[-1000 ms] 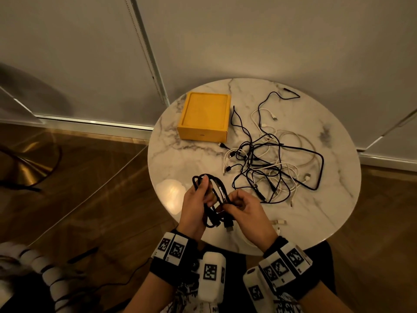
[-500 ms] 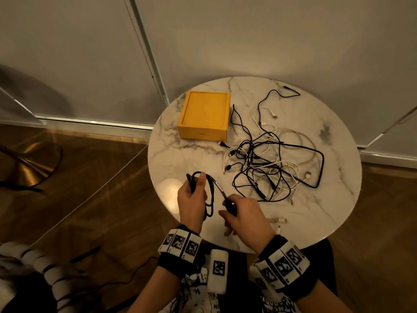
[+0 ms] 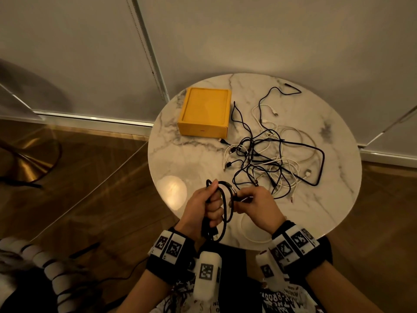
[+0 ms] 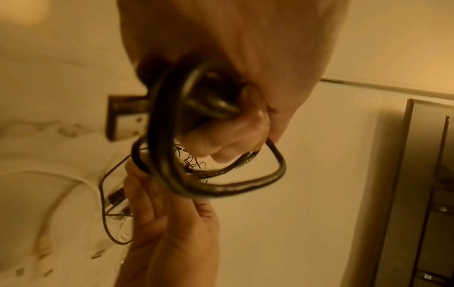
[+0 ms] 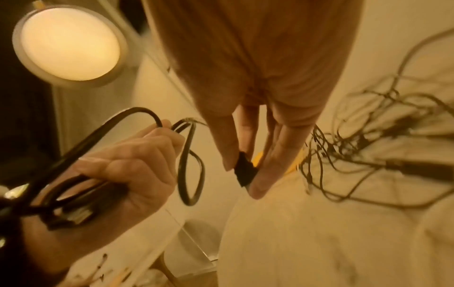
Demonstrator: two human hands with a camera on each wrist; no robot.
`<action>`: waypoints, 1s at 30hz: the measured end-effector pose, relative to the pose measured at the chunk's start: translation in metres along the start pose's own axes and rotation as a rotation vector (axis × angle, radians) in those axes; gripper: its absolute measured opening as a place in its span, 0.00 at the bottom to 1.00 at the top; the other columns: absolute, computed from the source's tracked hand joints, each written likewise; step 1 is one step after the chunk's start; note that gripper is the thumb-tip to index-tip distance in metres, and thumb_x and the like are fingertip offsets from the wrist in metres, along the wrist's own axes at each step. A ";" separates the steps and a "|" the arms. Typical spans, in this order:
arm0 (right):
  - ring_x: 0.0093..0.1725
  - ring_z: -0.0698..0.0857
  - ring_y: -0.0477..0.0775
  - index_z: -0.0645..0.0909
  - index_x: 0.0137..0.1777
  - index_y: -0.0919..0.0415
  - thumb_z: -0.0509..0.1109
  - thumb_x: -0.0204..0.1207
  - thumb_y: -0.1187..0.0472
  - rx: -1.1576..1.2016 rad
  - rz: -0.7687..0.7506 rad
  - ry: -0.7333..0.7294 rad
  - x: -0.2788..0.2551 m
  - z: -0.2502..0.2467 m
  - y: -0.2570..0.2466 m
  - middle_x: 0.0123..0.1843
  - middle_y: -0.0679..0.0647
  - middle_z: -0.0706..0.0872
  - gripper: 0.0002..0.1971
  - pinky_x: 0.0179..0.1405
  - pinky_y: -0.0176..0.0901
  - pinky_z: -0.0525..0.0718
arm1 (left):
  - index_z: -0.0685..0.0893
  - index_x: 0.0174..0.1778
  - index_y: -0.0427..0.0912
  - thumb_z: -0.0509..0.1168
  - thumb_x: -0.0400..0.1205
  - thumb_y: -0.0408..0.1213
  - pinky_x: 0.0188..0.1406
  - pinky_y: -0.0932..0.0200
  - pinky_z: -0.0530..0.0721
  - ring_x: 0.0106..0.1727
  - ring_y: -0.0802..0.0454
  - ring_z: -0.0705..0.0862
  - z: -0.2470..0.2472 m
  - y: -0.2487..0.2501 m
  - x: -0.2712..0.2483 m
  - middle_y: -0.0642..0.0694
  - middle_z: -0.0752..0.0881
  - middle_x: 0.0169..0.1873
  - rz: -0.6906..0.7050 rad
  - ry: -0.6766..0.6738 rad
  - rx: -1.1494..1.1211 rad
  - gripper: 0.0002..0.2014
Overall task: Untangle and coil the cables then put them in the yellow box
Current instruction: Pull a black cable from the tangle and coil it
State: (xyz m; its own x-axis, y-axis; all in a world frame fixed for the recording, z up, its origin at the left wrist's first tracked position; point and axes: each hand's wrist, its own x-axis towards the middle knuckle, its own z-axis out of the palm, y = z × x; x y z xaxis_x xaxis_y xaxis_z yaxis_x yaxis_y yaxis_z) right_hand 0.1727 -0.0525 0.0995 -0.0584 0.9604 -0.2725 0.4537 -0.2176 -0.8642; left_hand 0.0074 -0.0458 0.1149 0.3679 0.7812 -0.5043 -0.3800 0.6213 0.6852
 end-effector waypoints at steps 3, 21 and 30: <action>0.32 0.88 0.52 0.88 0.42 0.67 0.71 0.74 0.71 0.149 0.036 -0.049 -0.003 0.006 0.000 0.33 0.53 0.89 0.04 0.34 0.46 0.86 | 0.65 0.24 0.47 0.61 0.80 0.51 0.13 0.68 0.54 0.13 0.59 0.56 0.002 0.005 0.004 0.53 0.57 0.17 0.029 0.000 0.050 0.21; 0.25 0.80 0.41 0.87 0.42 0.70 0.70 0.78 0.69 0.358 -0.093 -0.042 -0.017 0.017 -0.017 0.26 0.49 0.85 0.07 0.24 0.26 0.73 | 0.77 0.38 0.46 0.62 0.82 0.54 0.42 0.63 0.75 0.39 0.55 0.78 -0.004 -0.013 0.015 0.44 0.81 0.38 0.578 0.462 0.746 0.15; 0.20 0.78 0.39 0.85 0.37 0.73 0.72 0.76 0.69 0.423 -0.122 -0.051 -0.018 0.016 -0.023 0.24 0.51 0.84 0.08 0.22 0.24 0.72 | 0.86 0.43 0.31 0.65 0.83 0.41 0.29 0.59 0.86 0.36 0.47 0.91 -0.002 -0.006 0.014 0.38 0.90 0.36 0.447 0.394 0.395 0.14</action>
State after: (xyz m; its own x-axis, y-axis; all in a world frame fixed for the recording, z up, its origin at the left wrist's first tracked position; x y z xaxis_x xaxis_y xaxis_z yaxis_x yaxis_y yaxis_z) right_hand 0.1496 -0.0680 0.1175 -0.1374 0.9760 -0.1689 0.0377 -0.1653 -0.9855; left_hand 0.0138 -0.0384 0.1023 -0.1135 0.9662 -0.2316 -0.0598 0.2260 0.9723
